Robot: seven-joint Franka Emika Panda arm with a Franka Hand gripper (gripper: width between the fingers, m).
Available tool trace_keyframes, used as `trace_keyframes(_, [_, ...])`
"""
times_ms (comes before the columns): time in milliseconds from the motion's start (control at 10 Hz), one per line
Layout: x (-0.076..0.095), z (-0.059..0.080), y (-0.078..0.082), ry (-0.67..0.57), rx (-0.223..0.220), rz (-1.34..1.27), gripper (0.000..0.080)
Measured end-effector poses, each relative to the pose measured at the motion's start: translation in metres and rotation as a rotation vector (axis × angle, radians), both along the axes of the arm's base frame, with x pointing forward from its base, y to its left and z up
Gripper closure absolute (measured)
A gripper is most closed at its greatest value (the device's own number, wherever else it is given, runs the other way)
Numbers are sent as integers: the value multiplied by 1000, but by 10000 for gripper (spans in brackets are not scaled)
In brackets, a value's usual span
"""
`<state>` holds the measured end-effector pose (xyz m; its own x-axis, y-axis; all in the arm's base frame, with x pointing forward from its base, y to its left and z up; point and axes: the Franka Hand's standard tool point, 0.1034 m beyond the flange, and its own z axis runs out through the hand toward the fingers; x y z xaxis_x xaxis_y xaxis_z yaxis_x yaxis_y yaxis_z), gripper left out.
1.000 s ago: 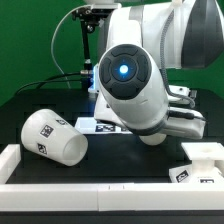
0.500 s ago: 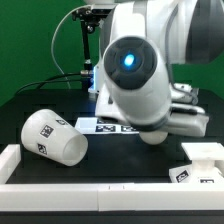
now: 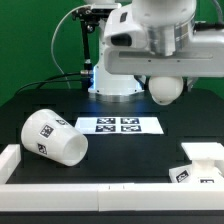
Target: Assemble lamp
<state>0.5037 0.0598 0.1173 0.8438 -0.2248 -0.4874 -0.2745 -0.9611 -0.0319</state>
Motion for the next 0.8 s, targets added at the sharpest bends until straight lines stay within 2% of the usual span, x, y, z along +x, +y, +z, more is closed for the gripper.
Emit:
trace_keyframes(300, [8,-1,5,-204,-28,-5,228])
trace_keyframes(400, [19,5,5,-280,-28,-22,228])
trace_keyframes(500, [46,23,3,-425,-29,-55,228])
trace_keyframes(600, [62,35,1,-572,-48,-65,228])
trace_keyframes(700, [66,39,4,-648,-60,-64,228])
trace_keyframes(800, [66,36,5,-690,-70,-63,228])
